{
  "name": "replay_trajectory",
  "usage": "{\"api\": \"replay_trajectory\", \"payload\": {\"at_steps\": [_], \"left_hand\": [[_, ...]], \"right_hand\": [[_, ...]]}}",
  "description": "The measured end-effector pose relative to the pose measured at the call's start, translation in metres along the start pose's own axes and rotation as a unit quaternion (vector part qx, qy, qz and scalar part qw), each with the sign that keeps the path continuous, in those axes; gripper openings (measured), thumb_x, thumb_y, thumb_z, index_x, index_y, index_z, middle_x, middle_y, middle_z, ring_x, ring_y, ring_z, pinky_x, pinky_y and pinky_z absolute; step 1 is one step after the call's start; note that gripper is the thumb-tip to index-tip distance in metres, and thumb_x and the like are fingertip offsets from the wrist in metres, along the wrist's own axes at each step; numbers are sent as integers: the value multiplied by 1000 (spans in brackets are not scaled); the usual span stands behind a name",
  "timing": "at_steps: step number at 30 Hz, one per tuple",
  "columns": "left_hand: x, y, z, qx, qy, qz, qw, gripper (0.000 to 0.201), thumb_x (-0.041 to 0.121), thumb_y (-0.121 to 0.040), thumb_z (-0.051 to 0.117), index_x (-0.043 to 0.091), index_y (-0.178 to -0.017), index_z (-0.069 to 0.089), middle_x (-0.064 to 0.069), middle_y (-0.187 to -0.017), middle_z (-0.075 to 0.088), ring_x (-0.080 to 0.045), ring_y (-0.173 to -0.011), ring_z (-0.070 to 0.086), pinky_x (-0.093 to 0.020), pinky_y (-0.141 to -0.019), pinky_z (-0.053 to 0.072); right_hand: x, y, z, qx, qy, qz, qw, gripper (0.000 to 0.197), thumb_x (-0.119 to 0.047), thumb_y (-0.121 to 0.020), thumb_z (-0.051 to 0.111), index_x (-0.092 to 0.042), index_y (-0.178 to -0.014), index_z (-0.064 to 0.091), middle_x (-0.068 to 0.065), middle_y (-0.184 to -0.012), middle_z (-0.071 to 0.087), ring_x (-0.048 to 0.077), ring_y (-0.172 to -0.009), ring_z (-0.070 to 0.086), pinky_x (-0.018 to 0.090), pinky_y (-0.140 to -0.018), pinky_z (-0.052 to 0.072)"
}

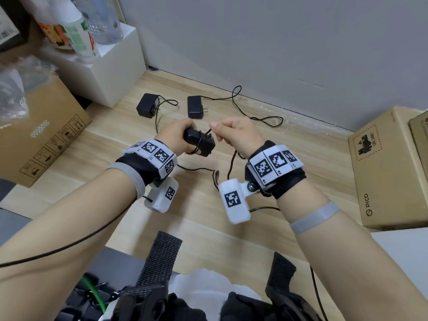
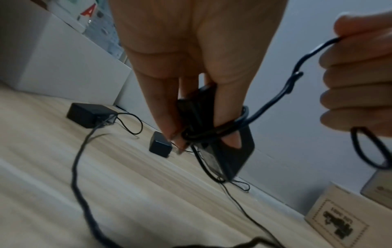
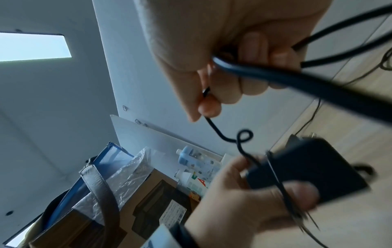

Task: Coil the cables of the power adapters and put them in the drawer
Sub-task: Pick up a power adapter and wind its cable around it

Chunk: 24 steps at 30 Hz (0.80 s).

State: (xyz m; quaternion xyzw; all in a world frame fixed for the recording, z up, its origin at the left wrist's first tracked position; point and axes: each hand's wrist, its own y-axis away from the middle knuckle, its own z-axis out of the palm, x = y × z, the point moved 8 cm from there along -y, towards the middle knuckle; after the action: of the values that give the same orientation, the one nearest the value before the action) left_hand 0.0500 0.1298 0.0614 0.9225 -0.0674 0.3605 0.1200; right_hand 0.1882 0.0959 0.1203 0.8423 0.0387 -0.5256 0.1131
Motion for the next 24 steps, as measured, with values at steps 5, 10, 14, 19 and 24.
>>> {"api": "replay_trajectory", "payload": {"at_steps": [5,10,14,19,24], "left_hand": [[5,11,17,-146,32,25,988,41,7,-60,84,27,-82,55,0,-89,62,-21,-80,59,-30,-75,48],[25,23,15,-245,165,77,952,57,29,-39,88,26,-90,61,5,-88,65,-15,-89,60,-25,-78,50],[44,27,-8,-238,285,123,920,74,51,-38,87,16,-98,61,11,-84,70,-6,-80,65,-15,-69,51],[51,25,-13,-216,383,124,890,81,52,-42,87,13,-107,58,8,-87,71,-9,-81,67,-22,-67,55],[46,15,-17,-104,490,61,863,47,34,-58,85,14,-94,61,5,-76,71,-8,-70,67,-22,-62,56]], "right_hand": [[-2,-7,-11,36,61,-24,997,37,-34,-88,59,-23,-52,53,-6,-51,40,11,-55,36,29,-63,32],[16,-12,-29,82,97,1,992,34,-33,-89,56,-25,-56,55,3,-64,48,16,-64,42,31,-67,35],[36,-12,-24,73,101,25,992,34,-35,-90,52,-22,-58,56,-1,-65,50,15,-67,44,32,-69,37],[39,-16,-13,72,65,43,994,28,-29,-89,51,-16,-68,64,0,-63,52,14,-65,44,30,-69,37],[28,-11,6,2,123,44,991,41,-37,-94,40,-23,-56,48,-4,-57,42,15,-57,39,29,-63,31]]}}
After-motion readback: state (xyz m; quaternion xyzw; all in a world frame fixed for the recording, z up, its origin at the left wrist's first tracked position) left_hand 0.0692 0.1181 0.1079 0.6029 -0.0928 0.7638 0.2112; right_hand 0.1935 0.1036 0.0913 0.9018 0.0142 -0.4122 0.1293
